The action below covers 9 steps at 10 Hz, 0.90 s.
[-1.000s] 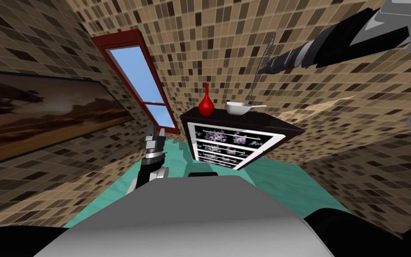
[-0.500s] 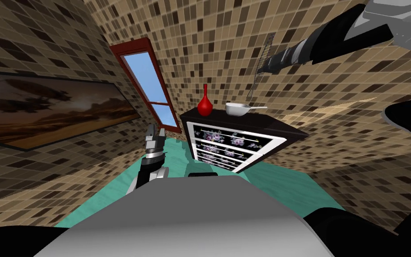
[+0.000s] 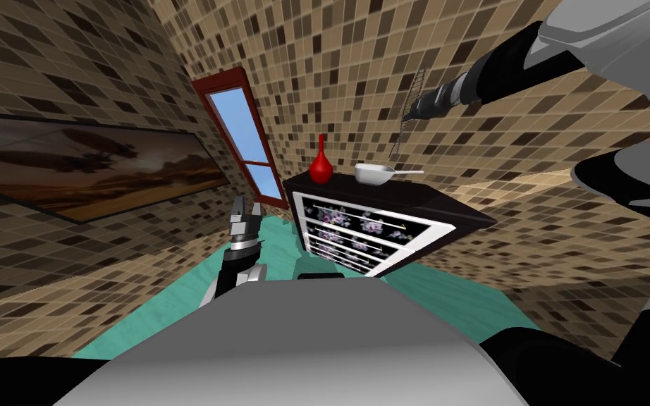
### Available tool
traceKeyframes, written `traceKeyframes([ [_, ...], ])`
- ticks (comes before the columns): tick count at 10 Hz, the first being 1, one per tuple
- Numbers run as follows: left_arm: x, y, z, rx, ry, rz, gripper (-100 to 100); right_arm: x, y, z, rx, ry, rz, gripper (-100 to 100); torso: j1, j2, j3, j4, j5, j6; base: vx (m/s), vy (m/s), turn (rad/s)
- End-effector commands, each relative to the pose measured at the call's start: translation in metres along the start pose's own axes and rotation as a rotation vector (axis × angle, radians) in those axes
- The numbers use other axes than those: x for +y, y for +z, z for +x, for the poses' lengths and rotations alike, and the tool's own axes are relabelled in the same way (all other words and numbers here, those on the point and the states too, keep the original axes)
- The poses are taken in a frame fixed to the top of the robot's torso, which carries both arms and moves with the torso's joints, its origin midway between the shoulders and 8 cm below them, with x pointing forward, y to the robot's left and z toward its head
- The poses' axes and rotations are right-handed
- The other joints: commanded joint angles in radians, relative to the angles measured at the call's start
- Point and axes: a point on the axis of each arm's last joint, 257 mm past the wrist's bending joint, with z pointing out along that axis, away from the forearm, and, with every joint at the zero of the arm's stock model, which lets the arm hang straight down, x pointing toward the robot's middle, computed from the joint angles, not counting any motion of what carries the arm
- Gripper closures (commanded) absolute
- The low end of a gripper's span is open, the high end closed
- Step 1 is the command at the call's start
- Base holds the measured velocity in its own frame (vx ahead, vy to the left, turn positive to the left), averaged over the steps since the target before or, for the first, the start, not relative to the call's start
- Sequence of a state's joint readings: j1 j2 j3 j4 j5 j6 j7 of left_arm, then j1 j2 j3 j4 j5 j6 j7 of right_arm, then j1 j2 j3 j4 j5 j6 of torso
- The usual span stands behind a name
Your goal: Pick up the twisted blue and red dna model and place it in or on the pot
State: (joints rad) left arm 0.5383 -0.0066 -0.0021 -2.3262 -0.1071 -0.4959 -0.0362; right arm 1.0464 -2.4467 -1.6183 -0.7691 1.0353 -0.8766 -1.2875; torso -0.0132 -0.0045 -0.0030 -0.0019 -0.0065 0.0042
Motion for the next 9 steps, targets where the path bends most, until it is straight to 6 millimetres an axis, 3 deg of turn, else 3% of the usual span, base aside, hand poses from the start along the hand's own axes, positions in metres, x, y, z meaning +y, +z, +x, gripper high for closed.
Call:
traceKeyframes([
  [1,0.000,0.000,0.000,0.000,0.000,0.000,0,-0.003,0.006,0.007,0.029,0.004,0.025,100,0.000,0.000,0.000,0.000,0.000,0.000,0.019,-0.121,0.115],
  [5,0.000,0.000,0.000,0.000,0.000,0.000,0,-0.010,0.025,0.031,0.118,-0.006,0.093,100,-0.002,-0.005,-0.003,-0.002,-0.001,0.000,0.043,-0.157,0.132],
  [6,0.000,0.000,0.000,0.000,0.000,0.000,0,-0.009,0.023,0.027,0.102,-0.006,0.081,100,-0.003,-0.005,-0.003,-0.002,-0.001,0.000,0.017,-0.078,0.036],
  [7,0.000,0.000,0.000,0.000,0.000,0.000,0,-0.009,0.023,0.029,0.106,-0.005,0.083,-100,0.002,-0.004,-0.002,-0.001,-0.001,0.001,0.004,-0.014,-0.003],
  [9,0.000,0.000,0.000,0.000,0.000,0.000,0,-0.009,0.023,0.029,0.106,-0.005,0.084,-100,0.007,-0.001,-0.001,0.000,0.001,0.001,0.001,-0.003,0.000],
])
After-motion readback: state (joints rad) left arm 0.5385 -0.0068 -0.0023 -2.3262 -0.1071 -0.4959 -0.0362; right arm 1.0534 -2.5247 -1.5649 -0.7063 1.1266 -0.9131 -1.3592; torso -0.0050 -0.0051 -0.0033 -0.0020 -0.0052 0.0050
